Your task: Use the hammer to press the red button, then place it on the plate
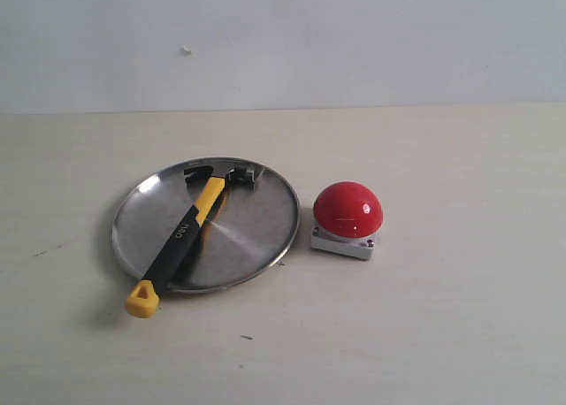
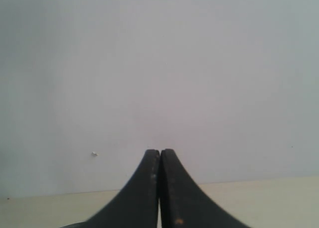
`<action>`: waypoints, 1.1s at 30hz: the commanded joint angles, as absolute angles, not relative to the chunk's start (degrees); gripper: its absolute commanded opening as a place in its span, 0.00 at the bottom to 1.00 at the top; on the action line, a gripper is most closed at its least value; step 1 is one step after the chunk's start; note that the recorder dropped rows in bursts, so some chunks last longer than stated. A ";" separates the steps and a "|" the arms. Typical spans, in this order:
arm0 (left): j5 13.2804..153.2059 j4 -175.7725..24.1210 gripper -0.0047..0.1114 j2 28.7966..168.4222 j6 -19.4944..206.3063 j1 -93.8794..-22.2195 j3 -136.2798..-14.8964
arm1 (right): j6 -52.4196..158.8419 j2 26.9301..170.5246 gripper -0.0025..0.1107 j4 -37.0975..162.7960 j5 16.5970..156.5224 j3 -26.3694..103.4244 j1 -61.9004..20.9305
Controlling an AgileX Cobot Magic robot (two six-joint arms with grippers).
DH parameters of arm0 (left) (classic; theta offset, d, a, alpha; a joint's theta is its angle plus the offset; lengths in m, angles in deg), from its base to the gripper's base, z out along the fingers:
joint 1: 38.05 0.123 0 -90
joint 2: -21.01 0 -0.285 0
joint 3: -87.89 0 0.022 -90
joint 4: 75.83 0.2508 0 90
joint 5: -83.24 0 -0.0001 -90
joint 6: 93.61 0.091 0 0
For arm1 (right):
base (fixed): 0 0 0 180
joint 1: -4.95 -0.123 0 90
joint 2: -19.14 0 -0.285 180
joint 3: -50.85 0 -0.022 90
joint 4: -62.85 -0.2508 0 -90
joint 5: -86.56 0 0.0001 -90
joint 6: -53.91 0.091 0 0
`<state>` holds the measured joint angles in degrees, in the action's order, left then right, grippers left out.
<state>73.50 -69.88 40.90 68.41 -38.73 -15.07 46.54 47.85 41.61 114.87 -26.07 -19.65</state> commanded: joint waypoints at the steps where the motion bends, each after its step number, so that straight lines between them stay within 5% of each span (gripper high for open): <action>1: 78.93 -69.83 0.04 36.21 68.32 -38.61 -14.90 | 46.49 47.57 0.02 41.78 115.18 -26.37 -19.73; 13: 95.43 -68.56 0.04 28.80 69.27 -38.61 -14.90 | 46.49 47.57 0.02 41.98 115.18 -26.37 -19.73; 33: 95.55 -67.01 0.04 28.80 70.14 -38.61 -14.90 | 46.49 47.57 0.02 41.99 115.18 -26.37 -19.73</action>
<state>95.45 -67.42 29.18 69.91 -38.73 -15.03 46.54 47.85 41.61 114.87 -26.07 -19.65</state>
